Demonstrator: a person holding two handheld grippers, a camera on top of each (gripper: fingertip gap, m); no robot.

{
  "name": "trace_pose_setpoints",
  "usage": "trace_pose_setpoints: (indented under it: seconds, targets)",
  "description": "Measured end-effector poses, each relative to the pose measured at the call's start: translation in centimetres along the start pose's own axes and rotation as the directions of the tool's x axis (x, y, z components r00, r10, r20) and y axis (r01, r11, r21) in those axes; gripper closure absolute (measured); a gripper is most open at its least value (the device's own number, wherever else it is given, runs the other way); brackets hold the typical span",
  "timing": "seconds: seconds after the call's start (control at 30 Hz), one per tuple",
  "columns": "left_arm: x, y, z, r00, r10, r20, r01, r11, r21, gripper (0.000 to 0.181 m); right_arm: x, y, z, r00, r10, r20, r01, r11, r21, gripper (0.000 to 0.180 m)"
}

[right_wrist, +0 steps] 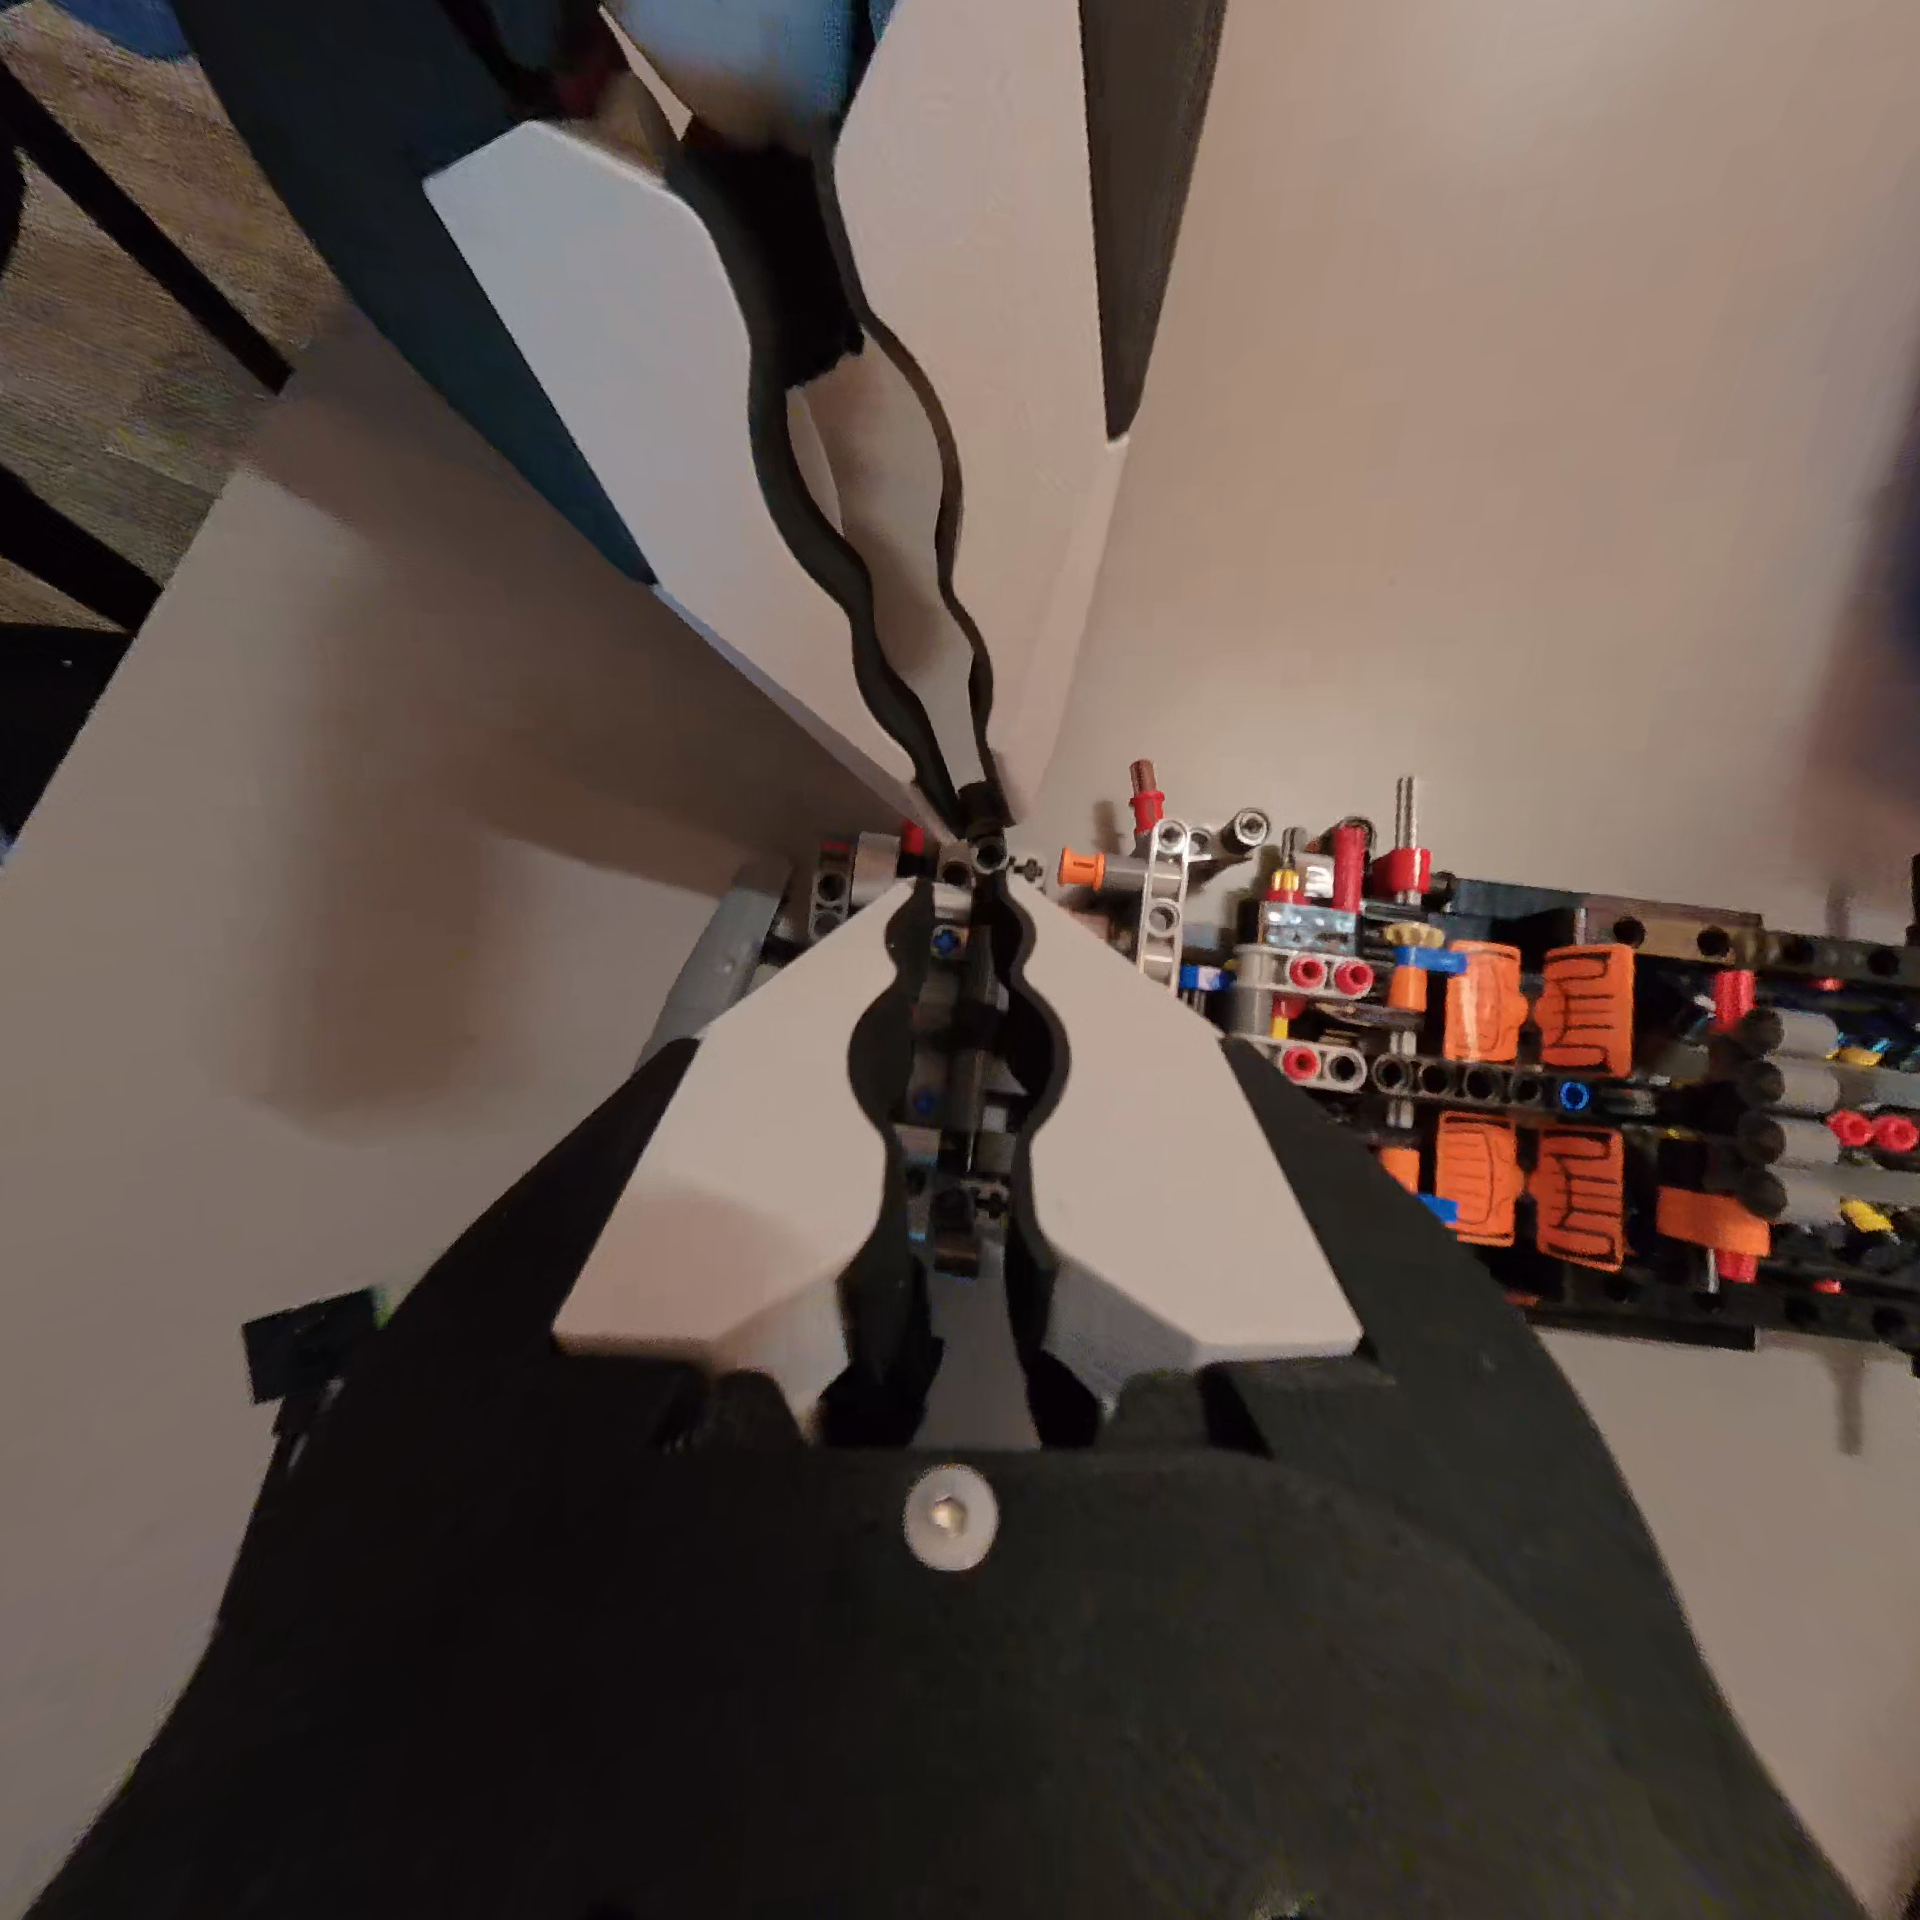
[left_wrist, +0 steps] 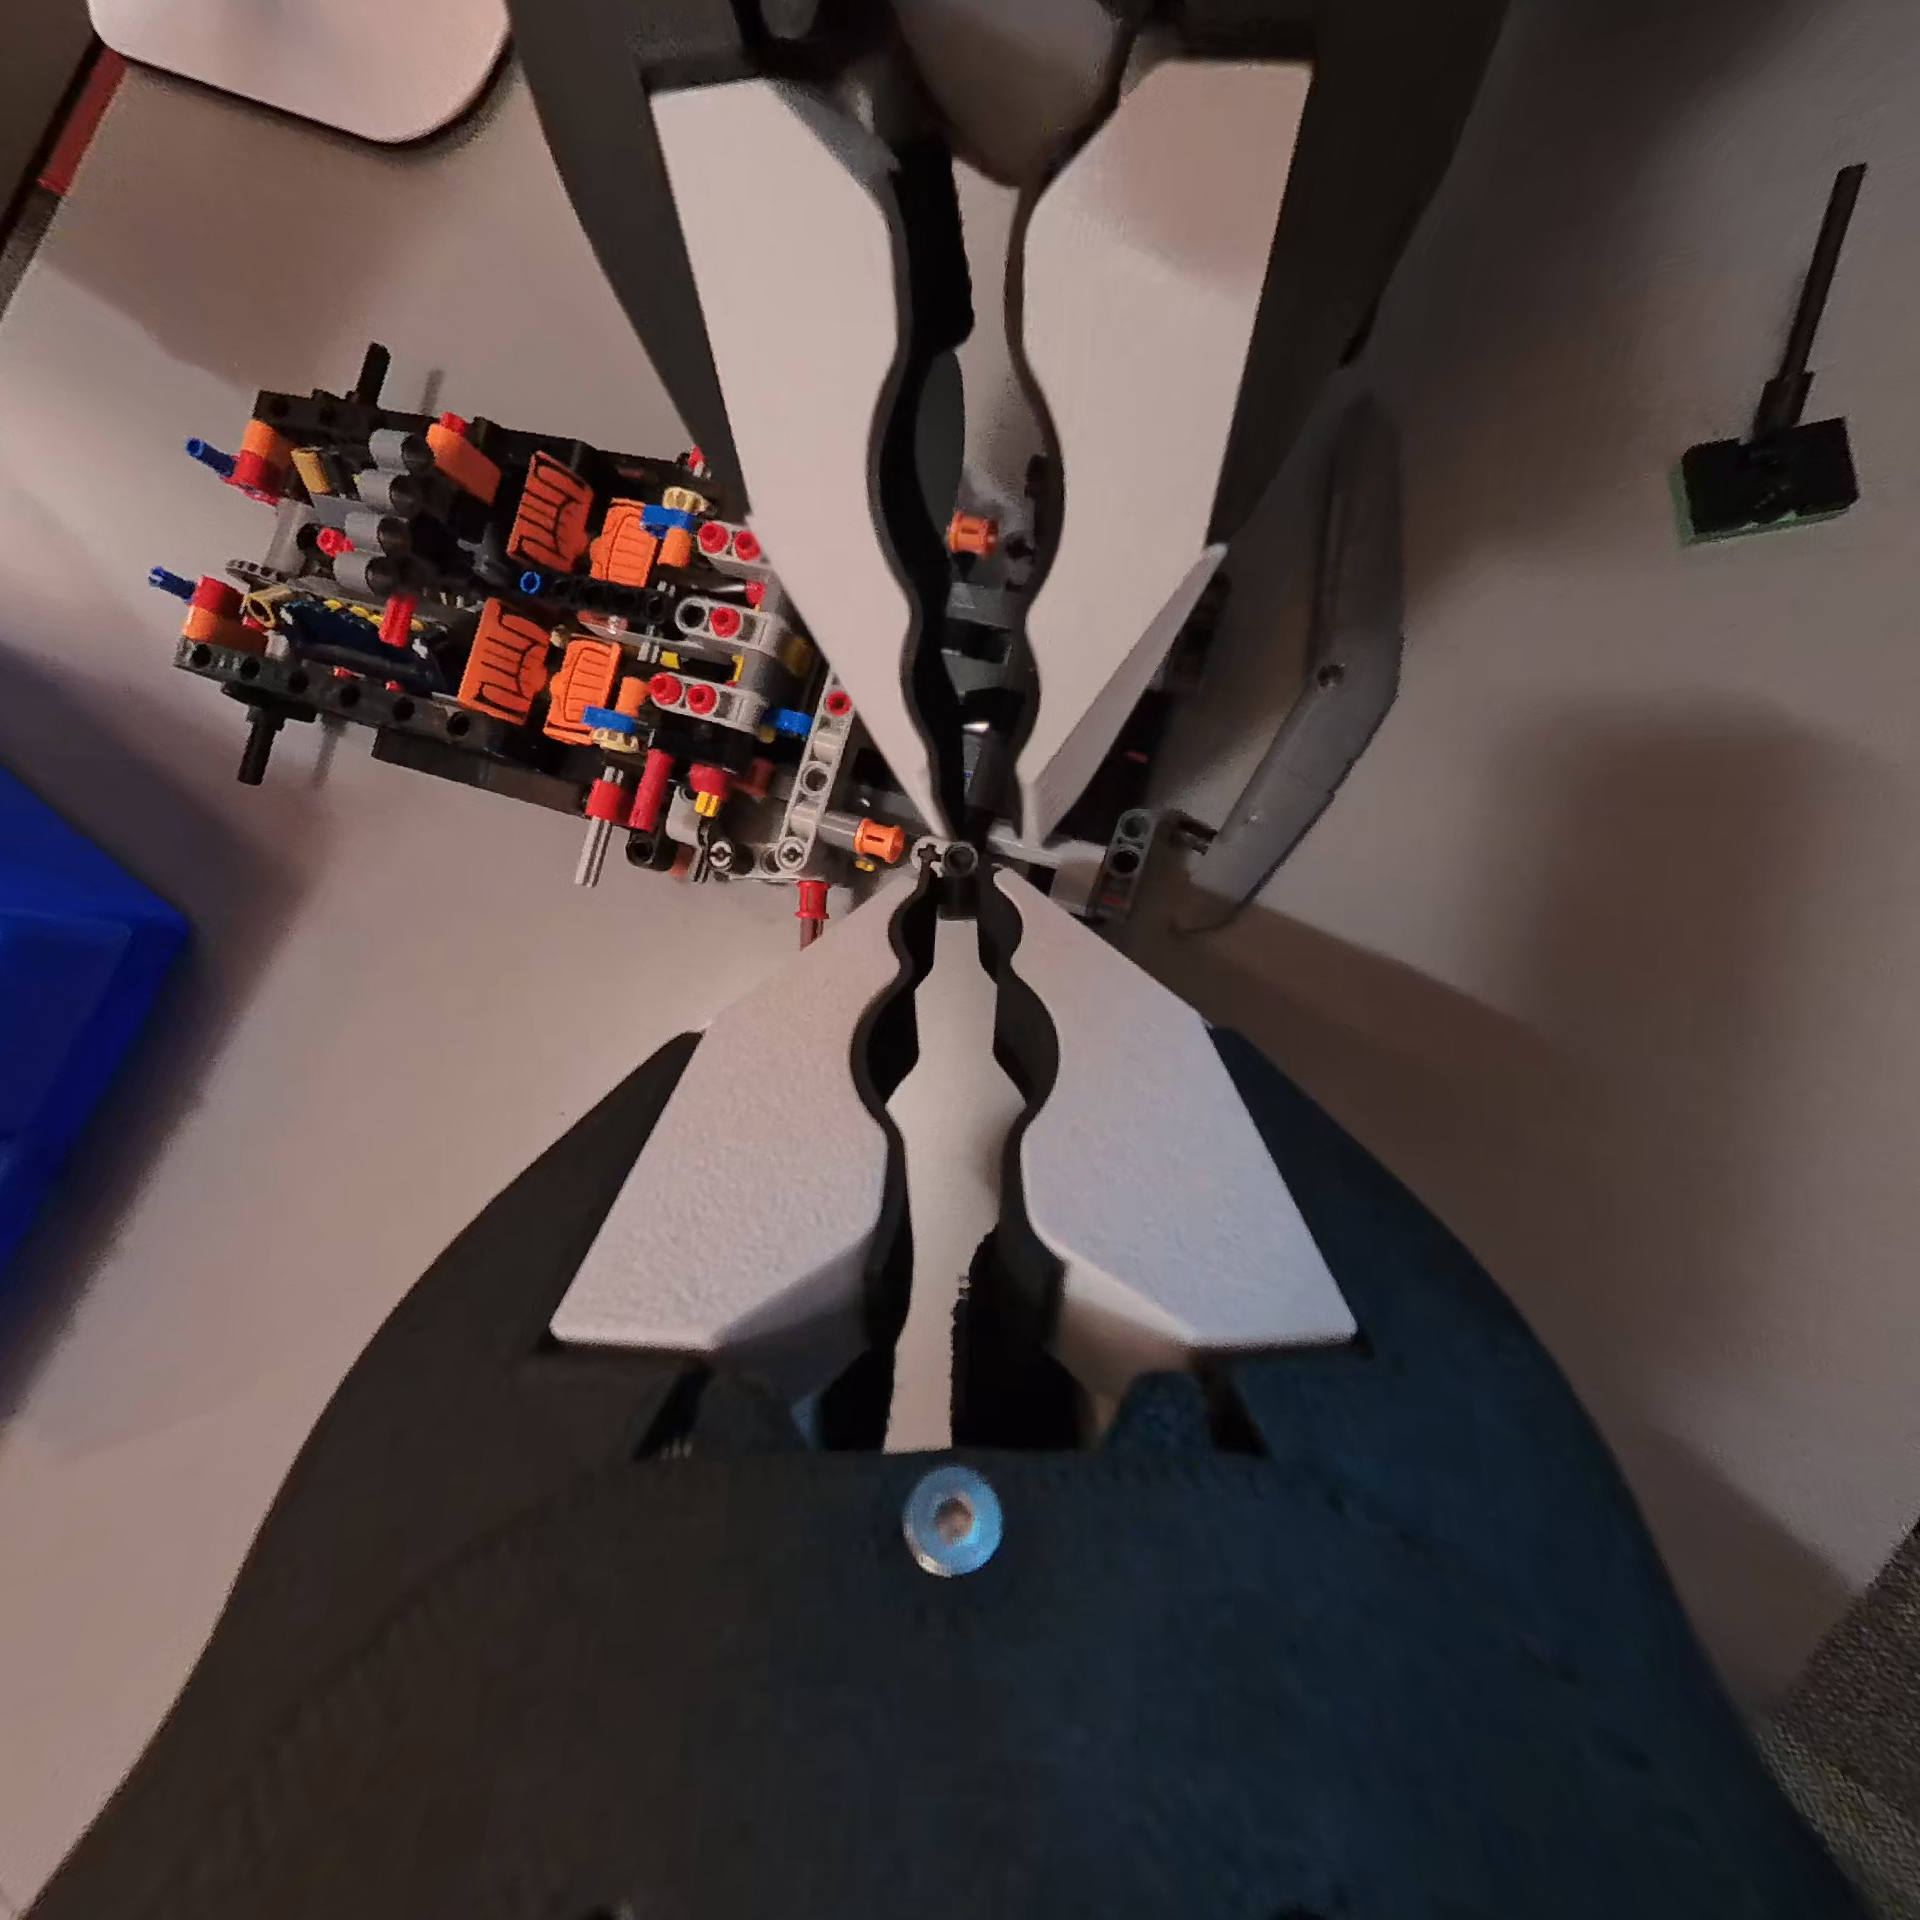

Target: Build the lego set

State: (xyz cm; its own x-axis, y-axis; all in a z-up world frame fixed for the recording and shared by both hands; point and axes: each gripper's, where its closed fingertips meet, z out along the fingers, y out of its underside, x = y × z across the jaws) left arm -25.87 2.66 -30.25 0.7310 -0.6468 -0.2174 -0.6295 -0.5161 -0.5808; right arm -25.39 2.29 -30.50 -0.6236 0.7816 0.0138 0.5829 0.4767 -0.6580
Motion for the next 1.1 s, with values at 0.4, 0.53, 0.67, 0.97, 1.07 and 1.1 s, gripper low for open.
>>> trace_pose_setpoints:
  seconds: [0.4,0.53,0.67,0.97,1.07,1.1]
  targets:
    - [-0.2,0.1,0.0,0.999,0.039,-0.027,-0.040,0.999,-0.010,0.175,0.9,-0.6,0.5,0.996,-0.065,-0.063,0.069,0.995,0.074,0.171]
    - [-0.3,0.2,0.0,0.999,0.039,-0.028,-0.039,0.999,-0.012,0.175,0.9,-0.4,1.0,0.997,-0.065,-0.050,0.069,0.995,0.067,0.175]
    - [-0.5,0.2,0.0,1.000,-0.013,-0.008,0.013,1.000,-0.022,0.176,1.0,-0.4,1.0,0.997,-0.038,-0.063,0.041,0.997,0.062,0.175]
    - [-0.7,0.3,0.0,0.975,-0.218,0.032,0.219,0.975,-0.024,0.176,1.1,-0.5,1.2,0.994,-0.004,-0.106,0.011,0.998,0.068,0.175]
    - [-0.8,0.3,0.1,0.951,-0.303,0.058,0.304,0.952,-0.017,0.176,1.2,-0.5,1.2,0.993,0.006,-0.118,0.002,0.998,0.069,0.175]
    - [-0.9,0.3,0.1,0.941,-0.331,0.069,0.333,0.943,-0.008,0.176,1.3,-0.5,1.2,0.992,0.012,-0.122,-0.004,0.998,0.071,0.175]
